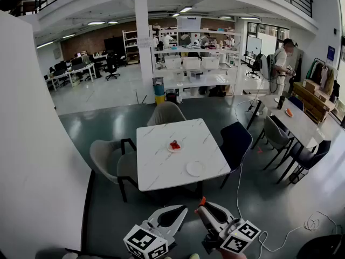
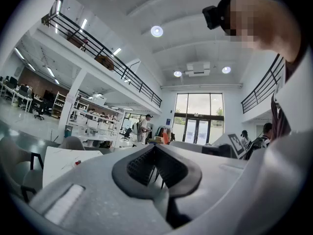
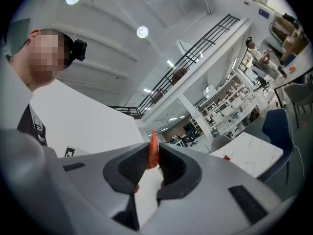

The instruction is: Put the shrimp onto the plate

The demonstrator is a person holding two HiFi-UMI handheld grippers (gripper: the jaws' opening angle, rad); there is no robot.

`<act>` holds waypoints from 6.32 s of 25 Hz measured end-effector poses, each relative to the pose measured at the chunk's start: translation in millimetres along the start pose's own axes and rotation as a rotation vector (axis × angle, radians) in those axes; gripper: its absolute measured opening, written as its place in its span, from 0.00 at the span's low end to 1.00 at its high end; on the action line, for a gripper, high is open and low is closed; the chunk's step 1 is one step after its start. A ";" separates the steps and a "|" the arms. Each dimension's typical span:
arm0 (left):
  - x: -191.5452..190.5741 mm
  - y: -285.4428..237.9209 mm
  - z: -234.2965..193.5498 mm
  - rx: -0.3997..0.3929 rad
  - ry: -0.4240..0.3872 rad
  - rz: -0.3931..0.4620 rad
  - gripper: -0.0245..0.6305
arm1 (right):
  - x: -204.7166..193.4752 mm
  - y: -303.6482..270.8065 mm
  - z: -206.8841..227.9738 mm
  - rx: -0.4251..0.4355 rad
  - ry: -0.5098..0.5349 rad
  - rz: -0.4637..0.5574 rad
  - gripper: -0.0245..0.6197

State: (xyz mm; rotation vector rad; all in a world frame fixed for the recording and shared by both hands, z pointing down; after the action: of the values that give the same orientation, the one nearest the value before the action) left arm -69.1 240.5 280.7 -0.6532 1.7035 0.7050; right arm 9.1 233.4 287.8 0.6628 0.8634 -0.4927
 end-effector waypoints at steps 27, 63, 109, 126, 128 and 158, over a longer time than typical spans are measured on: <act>-13.7 -8.4 2.6 0.031 -0.017 0.022 0.05 | 9.2 21.6 20.3 0.000 -0.105 0.052 0.14; -25.3 -126.0 -52.6 0.034 0.000 0.046 0.05 | 42.9 -11.4 131.7 -0.007 -0.136 0.050 0.14; -140.8 -356.9 -378.4 0.034 0.038 -0.046 0.05 | -78.9 -229.9 473.7 -0.258 -0.049 -0.312 0.14; -227.9 -361.5 -418.0 0.069 0.082 -0.166 0.05 | -220.0 -176.9 559.6 -0.410 0.069 -0.709 0.14; -239.5 -358.2 -420.8 0.057 0.077 -0.174 0.05 | -236.2 -172.4 565.4 -0.425 0.085 -0.739 0.14; -273.4 -345.6 -436.3 0.065 0.078 -0.246 0.05 | -310.5 -167.5 597.5 -0.441 0.234 -1.137 0.14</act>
State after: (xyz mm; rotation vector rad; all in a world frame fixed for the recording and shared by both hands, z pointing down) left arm -34.5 -295.8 590.4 -0.8364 1.6737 0.4544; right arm 43.0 -264.1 770.3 -0.2538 1.4924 -1.2003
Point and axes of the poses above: the fingertips, and each gripper's own axes: y backward along the fingers, z to its right, x out of its top, the point moved 2 cm from there along y, backward along the fingers, and after that the axes turned 7 degrees about z, right-handed, at the moved point
